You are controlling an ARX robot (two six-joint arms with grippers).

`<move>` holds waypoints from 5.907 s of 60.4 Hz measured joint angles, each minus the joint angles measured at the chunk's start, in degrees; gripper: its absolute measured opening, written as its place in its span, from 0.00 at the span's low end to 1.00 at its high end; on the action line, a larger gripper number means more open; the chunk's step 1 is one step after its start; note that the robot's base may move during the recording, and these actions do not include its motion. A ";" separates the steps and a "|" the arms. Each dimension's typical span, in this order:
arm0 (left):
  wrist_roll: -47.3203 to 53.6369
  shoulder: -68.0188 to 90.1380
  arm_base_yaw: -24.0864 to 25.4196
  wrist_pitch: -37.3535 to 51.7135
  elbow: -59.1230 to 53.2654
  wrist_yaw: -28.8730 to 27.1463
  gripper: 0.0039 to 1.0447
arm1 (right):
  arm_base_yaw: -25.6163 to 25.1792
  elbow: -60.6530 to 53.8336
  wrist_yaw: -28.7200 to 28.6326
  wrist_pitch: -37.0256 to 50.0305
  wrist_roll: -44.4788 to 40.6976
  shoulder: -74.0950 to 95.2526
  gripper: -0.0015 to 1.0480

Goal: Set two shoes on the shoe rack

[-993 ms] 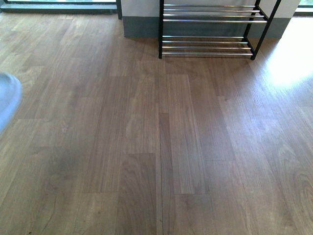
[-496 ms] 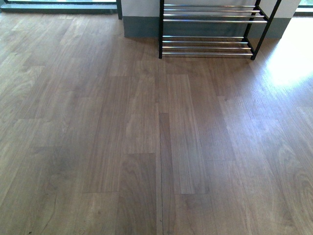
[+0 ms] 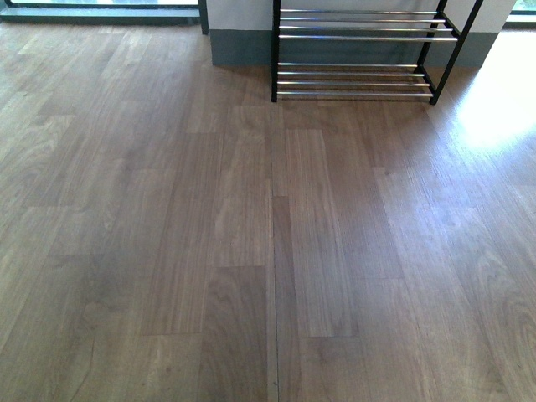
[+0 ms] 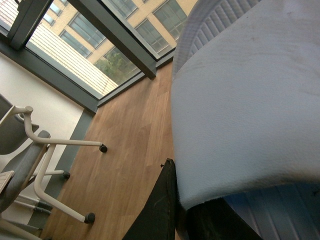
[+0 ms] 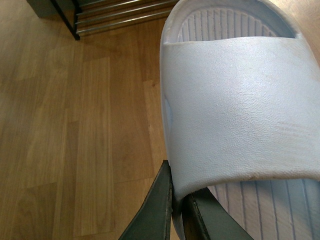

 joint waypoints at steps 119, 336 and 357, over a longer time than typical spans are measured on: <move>-0.15 -0.02 -0.20 -0.04 0.07 -0.22 0.02 | 0.24 -0.09 0.00 0.00 0.02 -0.04 0.02; -0.20 0.04 -0.20 -0.04 0.33 -0.24 0.02 | 10.75 27.71 0.24 4.57 5.75 36.61 0.02; -0.20 0.04 -0.20 -0.04 0.33 -0.26 0.02 | 8.59 42.95 -1.73 -3.04 -0.42 50.58 0.02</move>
